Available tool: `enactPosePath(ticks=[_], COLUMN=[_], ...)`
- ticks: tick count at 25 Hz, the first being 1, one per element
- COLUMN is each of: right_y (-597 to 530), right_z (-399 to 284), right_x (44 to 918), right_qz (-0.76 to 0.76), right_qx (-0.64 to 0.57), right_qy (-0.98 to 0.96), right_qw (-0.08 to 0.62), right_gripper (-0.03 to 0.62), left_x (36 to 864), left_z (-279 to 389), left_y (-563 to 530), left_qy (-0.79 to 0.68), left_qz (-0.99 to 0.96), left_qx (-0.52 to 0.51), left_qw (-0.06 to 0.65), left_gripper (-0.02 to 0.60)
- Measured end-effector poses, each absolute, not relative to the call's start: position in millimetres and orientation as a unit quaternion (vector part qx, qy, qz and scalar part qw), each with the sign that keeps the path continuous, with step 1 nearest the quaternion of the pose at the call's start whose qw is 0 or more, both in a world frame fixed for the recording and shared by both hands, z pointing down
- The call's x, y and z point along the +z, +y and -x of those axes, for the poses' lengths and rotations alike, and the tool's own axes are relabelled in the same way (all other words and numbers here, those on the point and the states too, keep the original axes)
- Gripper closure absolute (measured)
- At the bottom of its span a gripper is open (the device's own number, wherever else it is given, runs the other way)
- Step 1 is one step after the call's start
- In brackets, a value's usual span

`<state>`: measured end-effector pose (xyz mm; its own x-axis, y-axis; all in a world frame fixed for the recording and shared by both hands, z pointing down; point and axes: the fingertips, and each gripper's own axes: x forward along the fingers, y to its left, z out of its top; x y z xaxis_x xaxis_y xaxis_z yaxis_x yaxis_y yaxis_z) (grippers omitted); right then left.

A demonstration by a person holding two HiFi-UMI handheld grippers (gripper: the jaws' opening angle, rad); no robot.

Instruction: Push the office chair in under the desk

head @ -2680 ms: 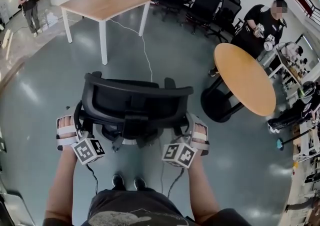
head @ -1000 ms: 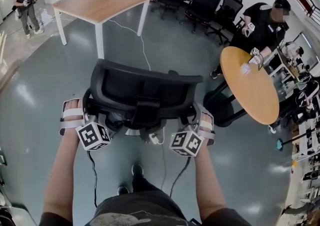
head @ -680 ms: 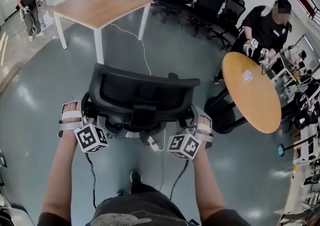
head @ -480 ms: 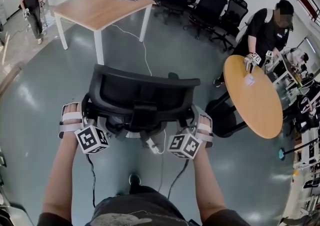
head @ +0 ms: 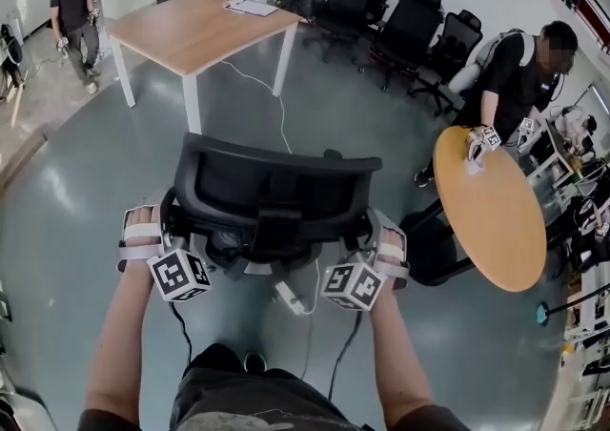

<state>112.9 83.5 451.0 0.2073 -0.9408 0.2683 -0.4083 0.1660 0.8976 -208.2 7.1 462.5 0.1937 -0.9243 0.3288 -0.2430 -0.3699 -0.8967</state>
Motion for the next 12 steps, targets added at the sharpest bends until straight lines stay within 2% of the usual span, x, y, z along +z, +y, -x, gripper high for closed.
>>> enactPosePath(ticks=[12], right_y=[46], right_z=[-115], right_x=[457], right_qz=[-0.589], right_qx=[-0.272], right_qy=[-0.575], right_qw=[0.498], right_gripper=[0.342], left_x=[467], left_z=[207], left_y=[-29], left_qy=[0.427], left_qz=[0.678], left_qx=[-0.457], left_qw=[0.387], left_gripper=[0.282])
